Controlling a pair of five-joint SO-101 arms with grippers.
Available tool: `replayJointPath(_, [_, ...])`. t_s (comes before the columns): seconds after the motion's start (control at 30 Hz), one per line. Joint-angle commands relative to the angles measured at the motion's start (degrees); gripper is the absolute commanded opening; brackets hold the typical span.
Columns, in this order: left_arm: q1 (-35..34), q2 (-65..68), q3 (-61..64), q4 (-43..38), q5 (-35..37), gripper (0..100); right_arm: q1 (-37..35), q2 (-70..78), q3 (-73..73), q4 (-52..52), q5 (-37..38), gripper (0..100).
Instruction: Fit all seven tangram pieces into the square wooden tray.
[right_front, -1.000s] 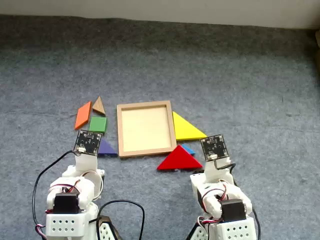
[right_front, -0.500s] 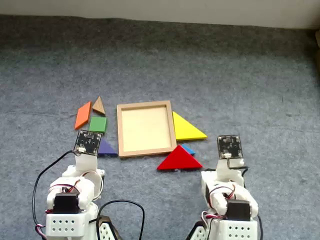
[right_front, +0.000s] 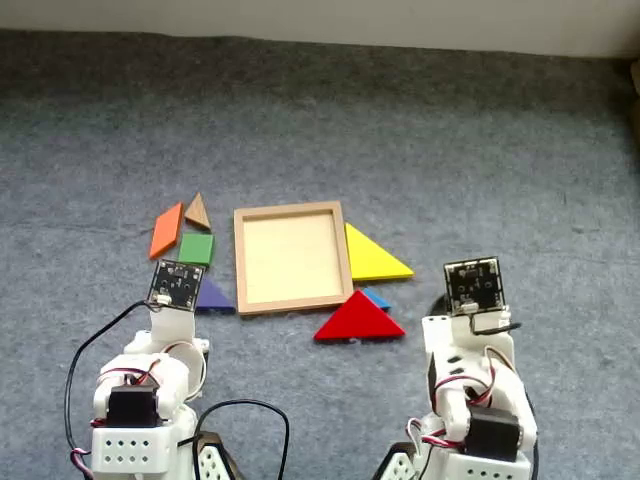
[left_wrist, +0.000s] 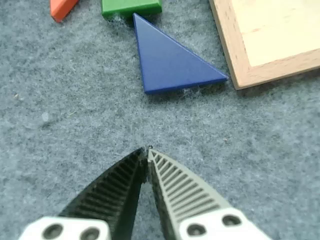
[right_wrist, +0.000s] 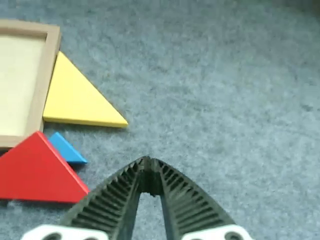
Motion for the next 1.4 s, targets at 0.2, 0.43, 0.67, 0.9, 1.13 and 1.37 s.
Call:
replayJointPath(0.2, [-0.7,-2.2,1.1,0.4,0.5,1,0.6,19.8,-22.5,0.7,0.2,3.6])
replayJointPath(0.43, [-0.7,-2.2,1.1,0.4,0.5,1,-8.0,48.5,-37.3,0.8,0.0,5.1])
replayJointPath(0.67, [-0.7,-2.2,1.1,0.4,0.5,1,-16.1,68.4,-45.1,0.4,-0.2,26.7])
replayJointPath(0.9, [-0.7,-2.2,1.1,0.4,0.5,1,-22.5,82.9,-50.9,-6.7,-1.0,27.9])
replayJointPath(1.13, [-0.7,-2.2,1.1,0.4,0.5,1,-26.2,95.4,-52.6,-18.9,-7.4,28.0])
replayJointPath(1.37, [-0.7,-2.2,1.1,0.4,0.5,1,-26.1,102.5,-52.7,-28.4,-7.4,28.0])
